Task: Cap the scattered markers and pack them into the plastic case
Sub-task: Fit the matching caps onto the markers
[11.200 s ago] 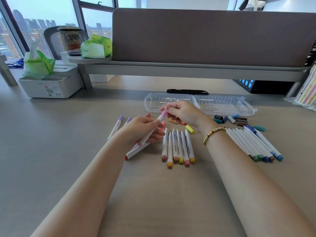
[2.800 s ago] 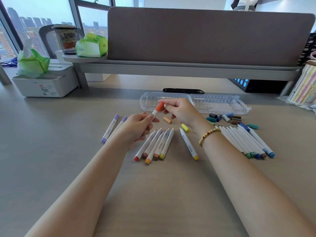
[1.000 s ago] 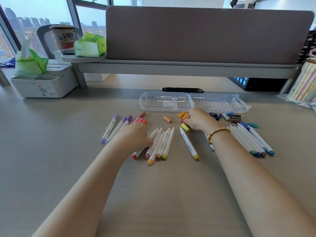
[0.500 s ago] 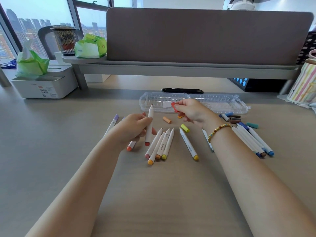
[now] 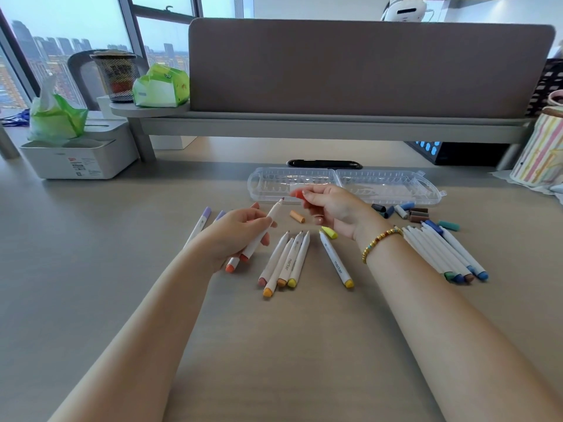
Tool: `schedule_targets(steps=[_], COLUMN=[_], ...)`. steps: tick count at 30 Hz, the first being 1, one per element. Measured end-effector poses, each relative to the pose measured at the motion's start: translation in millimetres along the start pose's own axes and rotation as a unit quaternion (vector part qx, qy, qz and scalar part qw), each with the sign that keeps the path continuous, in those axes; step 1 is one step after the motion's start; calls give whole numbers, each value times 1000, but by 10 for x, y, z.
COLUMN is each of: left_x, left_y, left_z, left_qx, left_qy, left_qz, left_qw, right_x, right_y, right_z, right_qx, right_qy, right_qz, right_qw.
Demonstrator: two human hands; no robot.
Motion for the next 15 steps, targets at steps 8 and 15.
schedule_targets(steps=[8, 15], left_x=[70, 83], left_y=[-16, 3], left_z=[43, 76], left_qx=[20, 17], left_qy=[17, 8], left_qz=[38, 51], left_qw=[999, 998], right_x=[-46, -14], right_y=[-38, -27], right_z=[-17, -7], right_qx=[20, 14], right_qy=[-9, -9], right_qz=[65, 44], right_qw=[998, 999])
Point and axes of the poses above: each hand's wrist, its own z-axis towards the middle knuckle, its own x-axis out of the palm, y = z × x, the point moved 6 cm from there along z, towards the middle knuckle
